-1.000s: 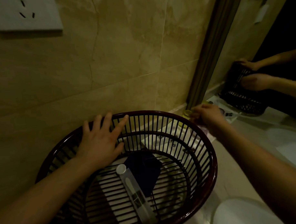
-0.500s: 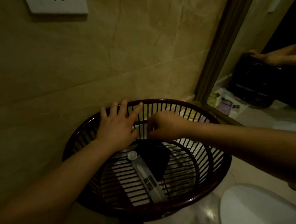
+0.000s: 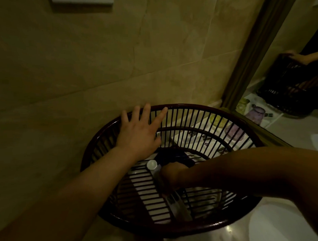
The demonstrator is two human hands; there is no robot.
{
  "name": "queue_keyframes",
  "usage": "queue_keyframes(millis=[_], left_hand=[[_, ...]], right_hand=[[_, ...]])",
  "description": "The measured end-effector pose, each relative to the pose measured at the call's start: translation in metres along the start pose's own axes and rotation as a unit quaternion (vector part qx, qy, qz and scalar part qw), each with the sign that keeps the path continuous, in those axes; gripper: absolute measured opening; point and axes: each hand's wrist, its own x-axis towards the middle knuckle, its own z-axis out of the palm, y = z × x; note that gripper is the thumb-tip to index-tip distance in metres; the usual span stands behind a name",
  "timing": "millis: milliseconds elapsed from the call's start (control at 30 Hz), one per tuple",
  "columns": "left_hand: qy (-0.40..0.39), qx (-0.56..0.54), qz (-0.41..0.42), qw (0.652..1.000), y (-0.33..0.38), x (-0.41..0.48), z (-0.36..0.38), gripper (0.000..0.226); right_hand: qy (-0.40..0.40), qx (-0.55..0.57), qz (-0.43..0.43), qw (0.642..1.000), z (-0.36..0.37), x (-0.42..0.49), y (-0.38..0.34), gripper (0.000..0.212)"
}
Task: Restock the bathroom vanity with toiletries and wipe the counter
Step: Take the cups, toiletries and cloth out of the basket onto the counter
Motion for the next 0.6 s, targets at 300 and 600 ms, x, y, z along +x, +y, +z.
queue_keyframes(millis=[300, 600], left_hand=[[0.000, 0.004, 0.000, 1.000, 0.000, 0.000, 0.001, 0.086], [0.008, 0.016, 0.000, 1.000, -0.001, 0.000, 0.003, 0.088]], right_hand=[[-0.032, 0.187, 0.049, 0.981, -0.026, -0.026, 0.020, 0.038], [0.188, 0.361, 0.023, 0.913, -0.091, -0.130, 0.058, 0.014]])
